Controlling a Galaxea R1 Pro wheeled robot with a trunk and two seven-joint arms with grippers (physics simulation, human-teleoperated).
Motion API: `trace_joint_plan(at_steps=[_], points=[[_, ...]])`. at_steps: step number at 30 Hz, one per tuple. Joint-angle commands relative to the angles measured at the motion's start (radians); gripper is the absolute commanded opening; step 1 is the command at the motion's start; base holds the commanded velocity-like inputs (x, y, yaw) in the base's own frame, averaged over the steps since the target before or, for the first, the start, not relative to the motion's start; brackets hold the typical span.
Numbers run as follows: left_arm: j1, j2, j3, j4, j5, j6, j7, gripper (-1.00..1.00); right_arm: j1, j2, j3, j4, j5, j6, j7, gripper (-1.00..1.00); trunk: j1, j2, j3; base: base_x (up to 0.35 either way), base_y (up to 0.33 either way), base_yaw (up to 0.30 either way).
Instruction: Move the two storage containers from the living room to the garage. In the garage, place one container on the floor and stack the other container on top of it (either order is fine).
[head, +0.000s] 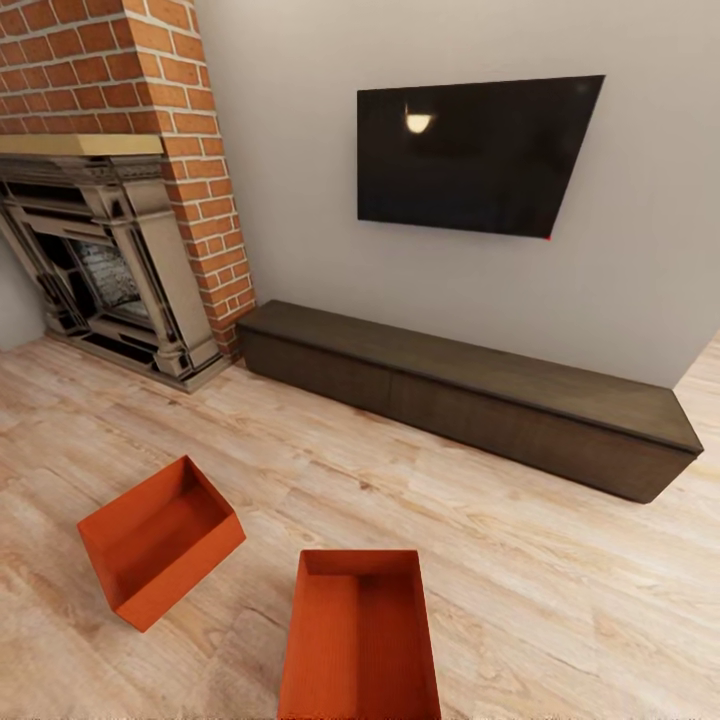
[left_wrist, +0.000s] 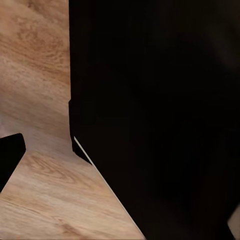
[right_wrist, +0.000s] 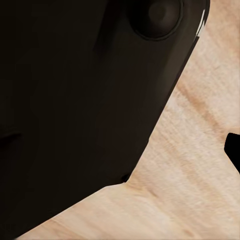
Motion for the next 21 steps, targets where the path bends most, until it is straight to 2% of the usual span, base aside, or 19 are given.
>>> trace_joint_plan(at_steps=[1,21], points=[[0.000,0.000,0.001,0.000,0.007,-0.003,-0.001,1.00,-0.001,0.000,0.006,0.002,-0.011,-0.004,0.005,1.00,0.000,0.000,-0.002,0.000,0.000,0.000],[0.000,0.000,0.001,0.000,0.007,-0.003,-0.001,1.00,-0.001,-0.001,0.006,0.002,-0.011,-0.004,0.005,1.00,0.000,0.000,-0.035,0.000,0.000,0.000]])
